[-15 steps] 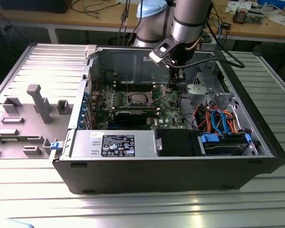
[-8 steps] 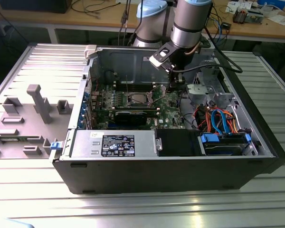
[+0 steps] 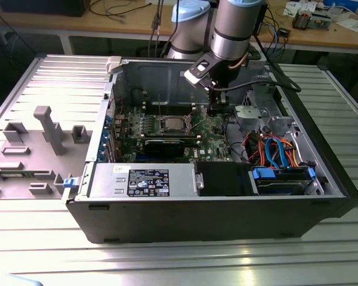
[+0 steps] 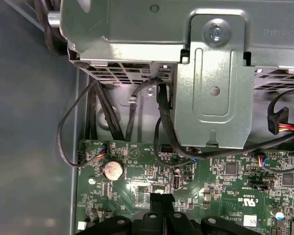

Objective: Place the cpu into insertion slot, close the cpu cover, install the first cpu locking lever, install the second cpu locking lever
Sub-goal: 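Close the cpu cover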

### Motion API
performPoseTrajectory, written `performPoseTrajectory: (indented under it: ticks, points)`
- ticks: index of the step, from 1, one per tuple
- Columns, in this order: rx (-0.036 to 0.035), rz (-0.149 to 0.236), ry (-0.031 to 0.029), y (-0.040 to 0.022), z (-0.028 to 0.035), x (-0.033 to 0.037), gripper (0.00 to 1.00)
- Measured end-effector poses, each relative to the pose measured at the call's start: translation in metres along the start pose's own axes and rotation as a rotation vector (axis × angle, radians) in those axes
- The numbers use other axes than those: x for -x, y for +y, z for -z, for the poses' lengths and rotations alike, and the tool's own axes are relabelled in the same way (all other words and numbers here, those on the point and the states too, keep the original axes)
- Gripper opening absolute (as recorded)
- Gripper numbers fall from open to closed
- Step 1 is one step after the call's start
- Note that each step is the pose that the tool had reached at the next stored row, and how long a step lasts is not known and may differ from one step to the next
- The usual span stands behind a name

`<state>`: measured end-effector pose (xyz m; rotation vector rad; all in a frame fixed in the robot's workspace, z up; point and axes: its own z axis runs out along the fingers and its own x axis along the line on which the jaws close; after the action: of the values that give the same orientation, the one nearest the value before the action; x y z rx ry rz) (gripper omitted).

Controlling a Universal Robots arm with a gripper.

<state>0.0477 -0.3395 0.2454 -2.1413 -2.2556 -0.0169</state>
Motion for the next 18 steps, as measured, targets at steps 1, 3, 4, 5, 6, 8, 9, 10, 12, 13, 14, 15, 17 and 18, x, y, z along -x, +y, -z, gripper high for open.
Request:
performPoseTrajectory:
  ticks: [1,3,4,5,6,8,9,10,12,13,14,15,17,18]
  points:
    - [0.0001,0.0,0.0003,-0.0023,0.0005,-0.0002,0.11]
    - [0.0,0.0,0.0004,-0.0036,0.0009,-0.0003,0.11]
    - [-0.0001,0.0,0.0002,-0.0041,0.0011,-0.0002,0.11]
    - [-0.0002,0.0,0.0,-0.0049,0.0012,-0.0003,0.11]
    - [-0.0003,0.0,-0.0001,-0.0058,0.0012,-0.0003,0.11]
    - [-0.0002,0.0,0.0002,-0.0072,0.0011,-0.0004,0.11]
    - [-0.0002,0.0,0.0001,-0.0072,0.0011,-0.0004,0.11]
    - [-0.0002,0.0,0.0002,-0.0074,0.0011,-0.0004,0.11]
    - [-0.0002,0.0,0.0002,-0.008,0.0011,-0.0005,0.11]
    - [-0.0002,0.0,0.0002,-0.0082,0.0012,-0.0005,0.11]
    - [-0.0002,0.0,0.0002,-0.0084,0.0011,-0.0005,0.11]
    - [-0.0002,0.0,0.0001,-0.0086,0.0011,-0.0005,0.11]
    - [-0.0002,0.0,0.0002,-0.0089,0.0011,-0.0005,0.11]
    - [-0.0002,0.0,0.0002,-0.0092,0.0011,-0.0005,0.11]
